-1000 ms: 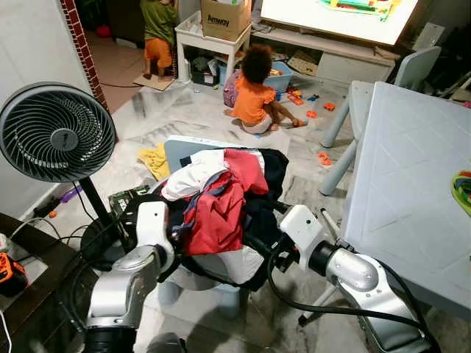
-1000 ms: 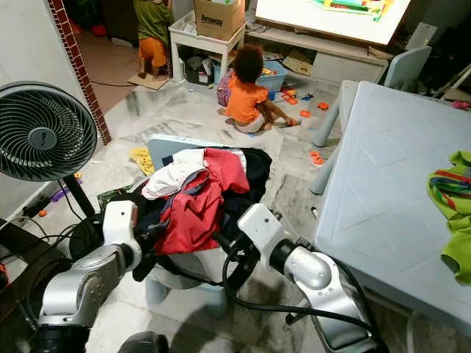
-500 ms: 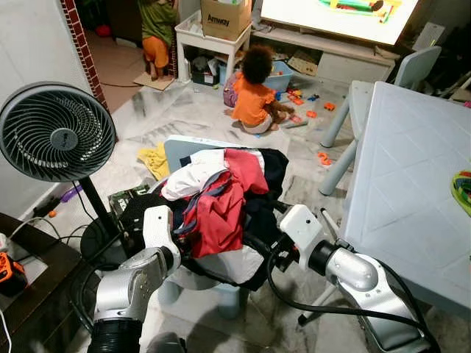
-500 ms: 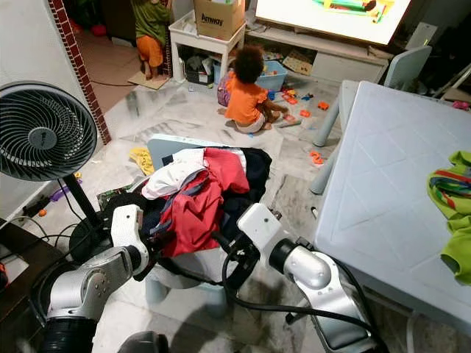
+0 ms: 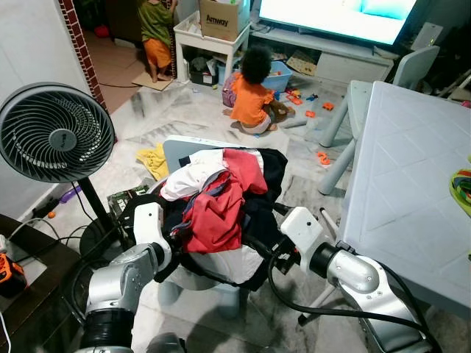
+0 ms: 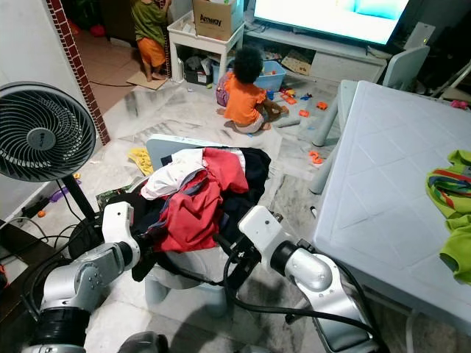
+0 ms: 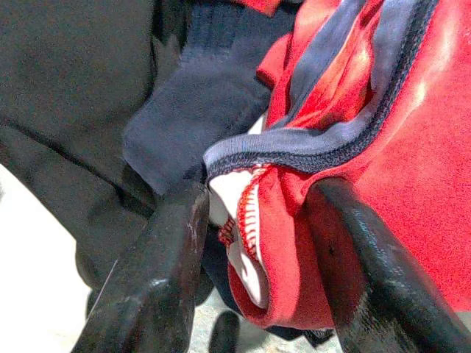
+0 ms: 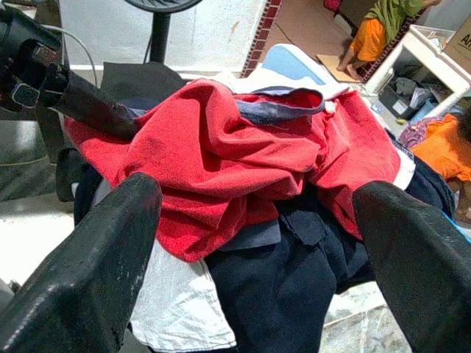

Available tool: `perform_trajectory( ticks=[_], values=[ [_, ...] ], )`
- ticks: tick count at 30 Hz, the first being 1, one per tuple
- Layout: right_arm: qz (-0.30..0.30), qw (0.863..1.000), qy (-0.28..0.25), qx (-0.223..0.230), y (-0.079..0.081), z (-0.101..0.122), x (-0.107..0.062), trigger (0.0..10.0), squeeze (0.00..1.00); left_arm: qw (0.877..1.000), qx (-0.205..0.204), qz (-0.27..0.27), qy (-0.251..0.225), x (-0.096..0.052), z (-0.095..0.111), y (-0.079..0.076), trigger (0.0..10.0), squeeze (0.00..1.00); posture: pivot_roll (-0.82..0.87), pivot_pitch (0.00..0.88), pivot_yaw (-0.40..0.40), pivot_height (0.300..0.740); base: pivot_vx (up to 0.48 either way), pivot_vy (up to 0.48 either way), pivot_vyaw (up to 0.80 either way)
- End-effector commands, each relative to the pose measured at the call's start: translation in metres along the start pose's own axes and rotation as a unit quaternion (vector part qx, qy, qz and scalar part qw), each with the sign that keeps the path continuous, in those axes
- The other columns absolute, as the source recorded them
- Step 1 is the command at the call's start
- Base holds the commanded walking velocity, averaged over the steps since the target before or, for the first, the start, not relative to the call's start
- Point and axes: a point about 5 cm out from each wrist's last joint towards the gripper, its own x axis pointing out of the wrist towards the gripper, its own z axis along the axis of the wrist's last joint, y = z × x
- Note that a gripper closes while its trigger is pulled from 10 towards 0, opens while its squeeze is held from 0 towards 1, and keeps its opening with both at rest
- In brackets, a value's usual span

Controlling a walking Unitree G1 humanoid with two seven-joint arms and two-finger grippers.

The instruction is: Hang hanger

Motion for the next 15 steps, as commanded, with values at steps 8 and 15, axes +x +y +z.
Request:
perform_trajectory(
  ticks=[8,15],
  values=[
    [-0.003,1.000,0.006,-0.008,-0.003,0.001,-0.008,10.0,0.00,0.999,-0.009,-0.034,0.010,0.013,-0.001,-0.007,10.0,0.00,-0.08,0.021,-0.092,0.740,0.000,0.000,0.00],
    [-0.003,1.000,0.009,-0.011,-0.004,0.001,-0.009,10.0,0.00,0.999,-0.012,-0.042,0.007,0.020,-0.001,-0.006,0.0,0.00,-0.08,0.024,-0.096,0.740,0.000,0.000,0.00]
  ],
)
